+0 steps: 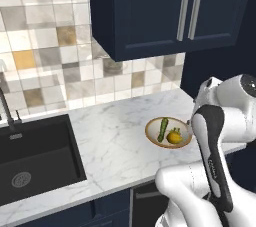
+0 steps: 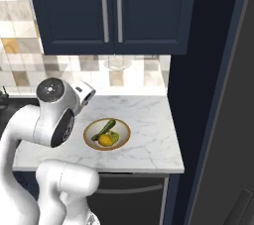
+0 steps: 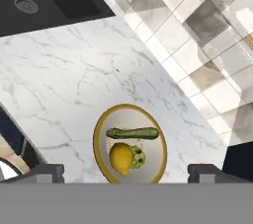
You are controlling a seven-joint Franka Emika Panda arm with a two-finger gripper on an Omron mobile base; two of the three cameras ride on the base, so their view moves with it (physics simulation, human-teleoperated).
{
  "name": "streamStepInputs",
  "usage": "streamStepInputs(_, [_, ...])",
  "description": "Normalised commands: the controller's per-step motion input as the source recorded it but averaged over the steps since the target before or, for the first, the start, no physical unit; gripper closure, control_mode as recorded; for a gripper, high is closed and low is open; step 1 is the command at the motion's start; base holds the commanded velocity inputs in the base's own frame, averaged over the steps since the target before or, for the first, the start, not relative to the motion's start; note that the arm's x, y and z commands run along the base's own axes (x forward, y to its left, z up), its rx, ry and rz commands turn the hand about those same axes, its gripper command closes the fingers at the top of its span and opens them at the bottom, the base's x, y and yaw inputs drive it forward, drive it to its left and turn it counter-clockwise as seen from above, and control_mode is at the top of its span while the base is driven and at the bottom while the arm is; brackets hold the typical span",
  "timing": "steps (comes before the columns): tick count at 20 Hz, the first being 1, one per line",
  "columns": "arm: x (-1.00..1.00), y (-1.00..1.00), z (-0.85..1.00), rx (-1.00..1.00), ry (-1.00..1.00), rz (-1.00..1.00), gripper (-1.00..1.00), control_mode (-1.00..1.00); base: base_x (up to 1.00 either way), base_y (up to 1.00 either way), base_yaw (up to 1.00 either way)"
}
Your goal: Take the squash, broccoli, and lemon from the freezer and place them in the bowl on the counter.
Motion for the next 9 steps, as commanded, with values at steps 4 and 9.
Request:
streamStepInputs(4, [-0.93,0.24,0.19,0.2,-0.23,-0.02,-1.0,-1.0,0.0,0.0,0.0])
streamStepInputs(9, [-0.59,0.5,0.0,0.28,-0.23,-0.1,-1.0,-1.0,0.0,0.0,0.0])
